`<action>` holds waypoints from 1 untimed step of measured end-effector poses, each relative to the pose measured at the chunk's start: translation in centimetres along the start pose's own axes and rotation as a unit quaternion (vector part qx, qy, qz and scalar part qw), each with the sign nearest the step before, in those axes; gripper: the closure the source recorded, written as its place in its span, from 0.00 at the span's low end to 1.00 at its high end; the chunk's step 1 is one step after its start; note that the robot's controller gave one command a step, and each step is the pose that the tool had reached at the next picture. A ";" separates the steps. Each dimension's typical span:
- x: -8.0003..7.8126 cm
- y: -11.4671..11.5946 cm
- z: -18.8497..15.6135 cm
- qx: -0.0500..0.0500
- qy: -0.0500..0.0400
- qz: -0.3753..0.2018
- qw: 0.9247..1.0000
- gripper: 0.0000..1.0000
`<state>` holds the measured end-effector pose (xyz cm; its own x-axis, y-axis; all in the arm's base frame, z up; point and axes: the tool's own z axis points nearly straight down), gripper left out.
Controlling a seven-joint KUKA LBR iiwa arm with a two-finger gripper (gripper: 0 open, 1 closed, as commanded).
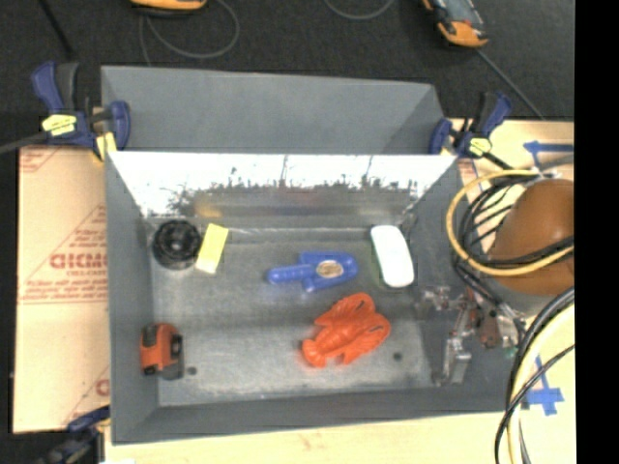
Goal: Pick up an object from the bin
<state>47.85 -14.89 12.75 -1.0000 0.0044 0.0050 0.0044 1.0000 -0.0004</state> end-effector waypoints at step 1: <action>-0.2 0.1 -0.4 0.001 -0.004 -0.002 1.000 0.00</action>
Offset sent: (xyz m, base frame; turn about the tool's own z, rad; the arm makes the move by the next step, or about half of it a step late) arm 0.0242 0.0897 -0.0374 -0.1887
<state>48.04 -14.84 13.20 -1.0000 0.0001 -0.0024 0.0001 1.0000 -0.0023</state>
